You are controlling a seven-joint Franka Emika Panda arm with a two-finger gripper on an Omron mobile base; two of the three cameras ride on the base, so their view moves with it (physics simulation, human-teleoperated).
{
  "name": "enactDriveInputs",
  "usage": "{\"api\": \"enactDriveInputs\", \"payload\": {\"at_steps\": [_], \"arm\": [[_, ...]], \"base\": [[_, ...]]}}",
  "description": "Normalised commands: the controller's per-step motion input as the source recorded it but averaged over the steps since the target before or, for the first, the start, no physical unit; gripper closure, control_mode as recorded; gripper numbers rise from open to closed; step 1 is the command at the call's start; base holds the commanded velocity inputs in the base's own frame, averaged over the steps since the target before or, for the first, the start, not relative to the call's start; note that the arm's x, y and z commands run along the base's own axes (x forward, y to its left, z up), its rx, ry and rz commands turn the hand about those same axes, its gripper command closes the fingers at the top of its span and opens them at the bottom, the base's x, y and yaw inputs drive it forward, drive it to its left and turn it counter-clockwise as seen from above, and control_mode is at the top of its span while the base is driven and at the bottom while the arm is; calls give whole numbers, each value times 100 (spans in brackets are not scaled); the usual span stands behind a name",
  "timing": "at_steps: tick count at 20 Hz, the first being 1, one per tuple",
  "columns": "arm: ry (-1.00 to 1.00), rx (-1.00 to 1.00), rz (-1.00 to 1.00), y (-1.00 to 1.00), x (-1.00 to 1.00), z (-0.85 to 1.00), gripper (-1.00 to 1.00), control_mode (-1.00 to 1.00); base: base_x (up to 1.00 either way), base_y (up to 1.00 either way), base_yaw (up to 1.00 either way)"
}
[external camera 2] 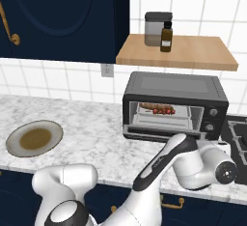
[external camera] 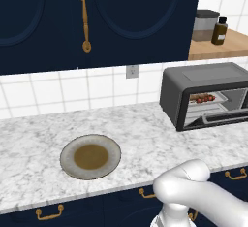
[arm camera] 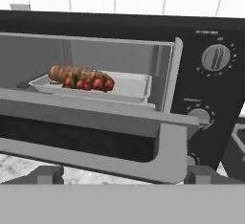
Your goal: Pick up the kebab skewer and baguette bread, and place them inside the toaster oven. Close the toaster oven door and start by setting the timer.
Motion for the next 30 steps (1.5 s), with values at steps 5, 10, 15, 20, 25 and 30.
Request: {"api": "enactDriveInputs", "payload": {"at_steps": [5,10,15,20,25,30], "arm": [[0,0,0,50,72,26,-100,-100],[0,0,0,50,69,24,-100,-100],[0,0,-1,46,64,19,-100,-100],[0,0,0,36,52,11,-100,-100],[0,0,0,33,46,7,-100,-100],[2,0,-4,26,32,1,-100,-100]], "base": [[0,0,0],[0,0,0],[0,0,0],[0,0,0],[0,0,0],[0,0,0]]}}
